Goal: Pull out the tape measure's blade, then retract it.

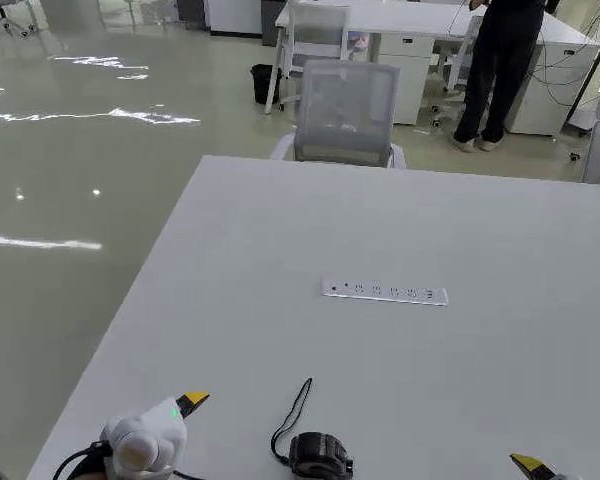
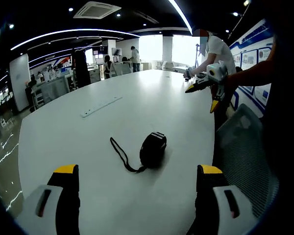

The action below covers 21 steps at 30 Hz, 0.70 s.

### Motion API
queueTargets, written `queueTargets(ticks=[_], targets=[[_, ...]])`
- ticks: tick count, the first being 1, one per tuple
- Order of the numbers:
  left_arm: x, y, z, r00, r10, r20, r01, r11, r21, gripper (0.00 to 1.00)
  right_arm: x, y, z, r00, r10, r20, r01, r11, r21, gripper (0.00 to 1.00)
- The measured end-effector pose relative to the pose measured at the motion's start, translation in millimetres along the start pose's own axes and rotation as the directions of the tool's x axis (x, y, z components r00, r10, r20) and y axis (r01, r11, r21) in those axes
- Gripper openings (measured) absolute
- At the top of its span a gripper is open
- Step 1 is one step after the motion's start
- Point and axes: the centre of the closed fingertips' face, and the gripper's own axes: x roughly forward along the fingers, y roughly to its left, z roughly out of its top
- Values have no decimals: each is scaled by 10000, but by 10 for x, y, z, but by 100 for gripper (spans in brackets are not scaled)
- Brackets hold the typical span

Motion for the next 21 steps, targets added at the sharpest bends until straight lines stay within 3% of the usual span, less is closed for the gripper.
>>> queueTargets(ticks=[7,21], targets=[[150,36,148,9991,-382,-169,392,9973,614,99,140,28,123,9992,397,-96,-401,9976,-560,95],[513,-109,324,9891,-1270,-750,1378,9768,1636,99,442,198,217,9931,1097,-414,-1134,9883,-1017,92]])
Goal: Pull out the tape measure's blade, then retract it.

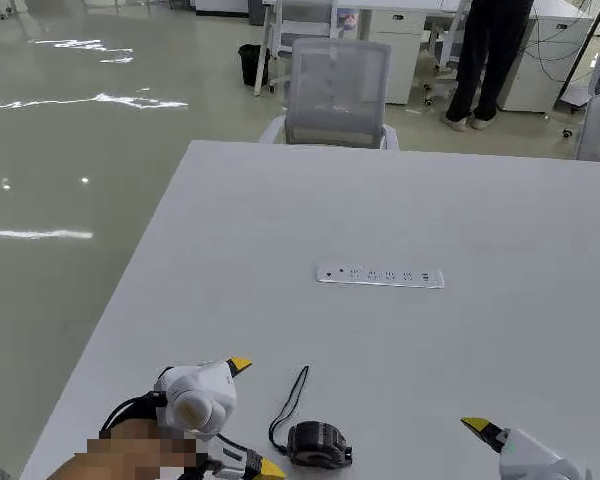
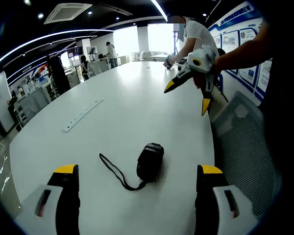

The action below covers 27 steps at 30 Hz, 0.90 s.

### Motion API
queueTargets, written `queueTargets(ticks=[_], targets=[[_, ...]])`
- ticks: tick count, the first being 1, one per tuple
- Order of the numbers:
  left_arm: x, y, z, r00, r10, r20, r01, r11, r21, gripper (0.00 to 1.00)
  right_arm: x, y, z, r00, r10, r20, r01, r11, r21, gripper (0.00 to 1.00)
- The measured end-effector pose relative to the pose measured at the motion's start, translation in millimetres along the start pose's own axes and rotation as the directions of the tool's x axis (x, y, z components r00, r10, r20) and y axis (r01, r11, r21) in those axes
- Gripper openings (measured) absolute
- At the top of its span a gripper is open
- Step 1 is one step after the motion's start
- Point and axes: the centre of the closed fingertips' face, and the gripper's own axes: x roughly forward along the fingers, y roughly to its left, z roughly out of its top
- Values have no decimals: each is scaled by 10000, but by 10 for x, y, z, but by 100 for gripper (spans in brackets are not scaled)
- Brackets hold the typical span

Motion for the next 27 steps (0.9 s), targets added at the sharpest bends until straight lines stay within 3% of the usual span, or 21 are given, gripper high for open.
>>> queueTargets(ticks=[8,15,20,27], targets=[[222,-93,60,9975,-546,-442,582,9946,861,99,216,71,144,9978,610,-245,-625,9957,-683,87],[330,-130,88,9931,-931,-719,1011,9879,1179,99,391,119,318,9934,1080,-388,-1121,9858,-1249,80],[393,-146,130,9909,-1093,-783,1206,9801,1576,91,521,120,373,9905,1268,-536,-1333,9809,-1413,76],[555,-182,104,9844,-1403,-1060,1554,9761,1516,91,627,120,421,9860,1472,-789,-1591,9714,-1764,70]])
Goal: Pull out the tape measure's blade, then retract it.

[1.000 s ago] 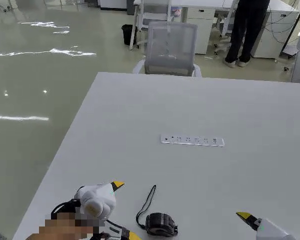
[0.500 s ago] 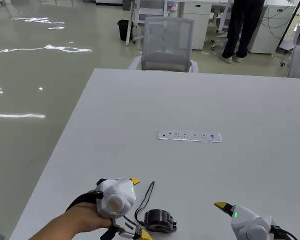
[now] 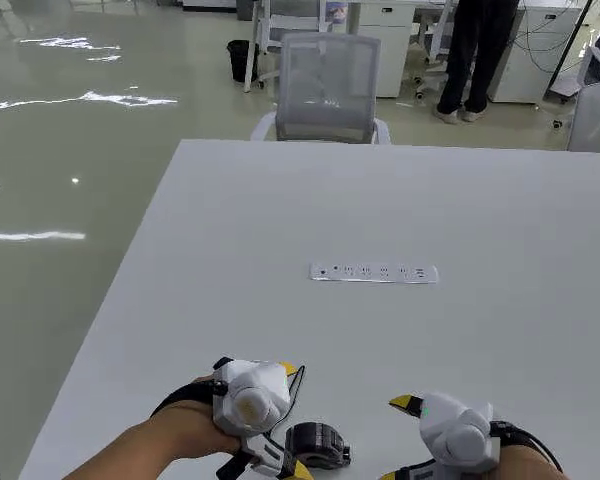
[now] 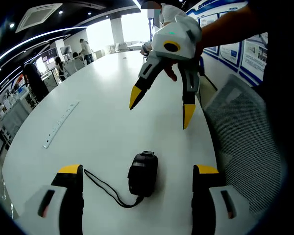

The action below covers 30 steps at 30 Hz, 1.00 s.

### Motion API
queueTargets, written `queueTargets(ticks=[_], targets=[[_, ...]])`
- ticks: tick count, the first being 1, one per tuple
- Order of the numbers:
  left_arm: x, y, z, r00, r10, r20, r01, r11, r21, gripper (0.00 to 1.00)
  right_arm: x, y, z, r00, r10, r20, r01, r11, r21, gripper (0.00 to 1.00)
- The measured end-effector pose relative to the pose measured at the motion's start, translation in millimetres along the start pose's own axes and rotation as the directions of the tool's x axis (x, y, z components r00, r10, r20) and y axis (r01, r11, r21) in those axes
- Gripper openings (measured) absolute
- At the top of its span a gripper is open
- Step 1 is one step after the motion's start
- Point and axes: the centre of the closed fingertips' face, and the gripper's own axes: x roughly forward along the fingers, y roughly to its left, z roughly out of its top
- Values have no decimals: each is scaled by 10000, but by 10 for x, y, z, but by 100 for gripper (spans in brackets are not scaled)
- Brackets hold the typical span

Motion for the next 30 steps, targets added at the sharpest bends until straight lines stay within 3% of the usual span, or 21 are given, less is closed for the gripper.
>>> queueTargets(ticks=[9,15,23,25,30], targets=[[187,21,-56,9989,-182,-423,185,9998,63,86,162,6,-44,9988,345,-357,-355,9990,-269,65],[201,58,-86,9988,-118,-475,117,9999,-41,84,273,20,-77,9966,644,-510,-658,9975,-267,67],[269,99,-132,9988,-90,-471,76,9996,-286,80,414,56,-144,9923,978,-763,-1027,9928,-621,51],[296,81,-126,9990,-141,-418,128,9994,-309,80,434,98,-161,9885,1294,-787,-1332,9901,-444,50],[386,37,-174,9977,-260,-632,243,9994,-263,78,478,73,-185,9892,1249,-770,-1285,9908,-427,48]])
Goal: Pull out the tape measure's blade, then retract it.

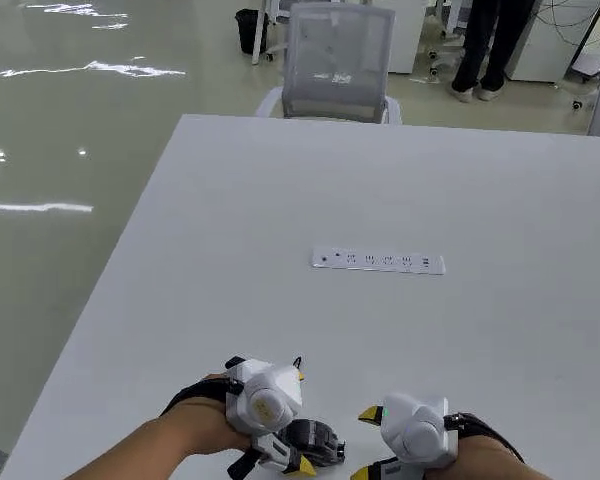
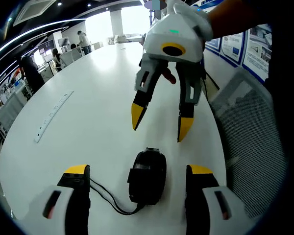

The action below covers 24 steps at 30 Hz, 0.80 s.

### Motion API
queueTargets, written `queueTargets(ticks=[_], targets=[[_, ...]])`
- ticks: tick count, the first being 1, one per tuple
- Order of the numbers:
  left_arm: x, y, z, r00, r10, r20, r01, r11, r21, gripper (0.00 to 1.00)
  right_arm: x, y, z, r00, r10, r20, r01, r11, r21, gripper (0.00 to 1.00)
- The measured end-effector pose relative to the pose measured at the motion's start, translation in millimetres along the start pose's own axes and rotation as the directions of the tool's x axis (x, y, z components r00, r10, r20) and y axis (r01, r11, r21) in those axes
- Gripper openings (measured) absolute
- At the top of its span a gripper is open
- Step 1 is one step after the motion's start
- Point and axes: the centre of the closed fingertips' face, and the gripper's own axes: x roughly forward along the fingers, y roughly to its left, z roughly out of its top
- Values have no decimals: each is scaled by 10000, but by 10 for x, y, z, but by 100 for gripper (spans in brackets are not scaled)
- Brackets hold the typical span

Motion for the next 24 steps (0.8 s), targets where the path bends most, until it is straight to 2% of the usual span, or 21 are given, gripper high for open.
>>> queueTargets(ticks=[4,6,8,10,12,18,24], targets=[[48,-38,-32,9998,-106,-189,109,9999,129,71,86,52,2,9997,219,-62,-221,9996,-199,44],[87,-45,-89,9990,-175,-420,182,9997,157,67,160,77,-29,9989,345,-308,-362,9976,-590,43],[115,-51,-115,9985,-257,-475,255,9997,-46,64,229,77,-61,9977,372,-565,-417,9958,-815,43],[142,-63,-117,9983,-276,-521,278,9996,24,62,280,82,-61,9975,453,-548,-494,9960,-750,43],[181,-49,-146,9969,-152,-773,189,9987,477,61,303,95,-58,9968,524,-599,-571,9952,-794,41],[281,-41,-143,9960,-240,-856,281,9985,478,57,396,58,-111,9965,593,-588,-637,9950,-763,32],[373,-87,-177,9913,-531,-1208,619,9956,704,54,409,30,-149,9971,534,-549,-567,9965,-611,26]])
